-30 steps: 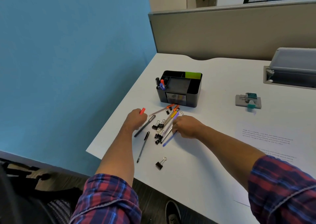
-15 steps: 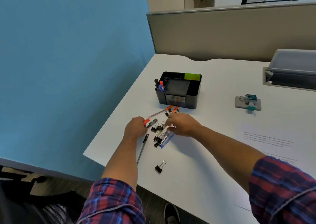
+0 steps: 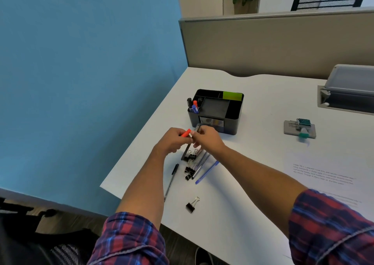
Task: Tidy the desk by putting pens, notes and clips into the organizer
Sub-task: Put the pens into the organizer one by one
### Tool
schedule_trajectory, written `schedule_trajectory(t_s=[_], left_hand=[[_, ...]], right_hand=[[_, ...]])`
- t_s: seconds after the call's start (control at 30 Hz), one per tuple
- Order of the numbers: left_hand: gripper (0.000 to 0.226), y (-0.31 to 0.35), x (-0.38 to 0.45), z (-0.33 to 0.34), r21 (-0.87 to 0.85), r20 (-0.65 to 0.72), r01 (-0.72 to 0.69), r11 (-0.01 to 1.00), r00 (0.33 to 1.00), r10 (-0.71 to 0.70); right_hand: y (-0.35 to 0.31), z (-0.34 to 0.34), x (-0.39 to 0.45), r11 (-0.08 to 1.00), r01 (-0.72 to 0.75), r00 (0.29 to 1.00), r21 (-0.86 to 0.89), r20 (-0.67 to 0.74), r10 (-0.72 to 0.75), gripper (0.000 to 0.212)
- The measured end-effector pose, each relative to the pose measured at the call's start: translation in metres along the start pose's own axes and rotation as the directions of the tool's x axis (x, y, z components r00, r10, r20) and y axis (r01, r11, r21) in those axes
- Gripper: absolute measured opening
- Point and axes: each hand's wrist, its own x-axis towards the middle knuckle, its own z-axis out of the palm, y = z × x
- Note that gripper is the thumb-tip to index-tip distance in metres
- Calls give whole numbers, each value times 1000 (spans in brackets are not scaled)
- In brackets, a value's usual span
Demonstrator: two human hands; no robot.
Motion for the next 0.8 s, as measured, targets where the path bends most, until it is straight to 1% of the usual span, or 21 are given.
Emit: schedule_trajectory(t_s=[0.07,0.13,0.2,0.27,0.3,0.37,0.43,0.5,0.6,0.67,0.8], left_hand=[[24,5,5,-3,-41,-69,0,999,998,-3],[27,11,14,-7,-87,-198,-28,996,980,11],[30,22,24,-15,-116,-330,-74,991,943,32],[35,38,33,-23,-117,-440,-140,983,895,75],[33,47,36,-27,-129,-477,-181,975,873,99],[28,66,40,-33,-171,-524,-258,951,841,134],[33,78,46,-36,-144,-578,-285,948,802,154],[34,84,52,-35,-78,-606,-268,960,777,167],[28,87,57,-26,29,-593,-236,971,778,207],[26,83,60,-19,85,-574,-200,976,791,212],[23,69,65,-8,139,-529,-136,981,827,189]], right_hand=[[5,-3,1,991,-36,999,126,12,35,24],[13,-6,3,970,-83,997,228,20,80,24],[20,-9,3,949,-126,992,288,40,120,24],[24,-12,2,942,-141,990,303,59,130,24],[25,-13,2,941,-145,989,306,64,132,24],[25,-17,1,942,-141,990,304,64,127,25],[26,-20,0,953,-114,993,282,46,105,26],[24,-25,-2,971,-43,999,235,-16,48,24],[17,-34,-4,970,114,983,216,-164,-80,20],[8,-43,-6,949,206,957,239,-253,-144,18],[-7,-60,-4,908,357,891,219,-372,-261,15]])
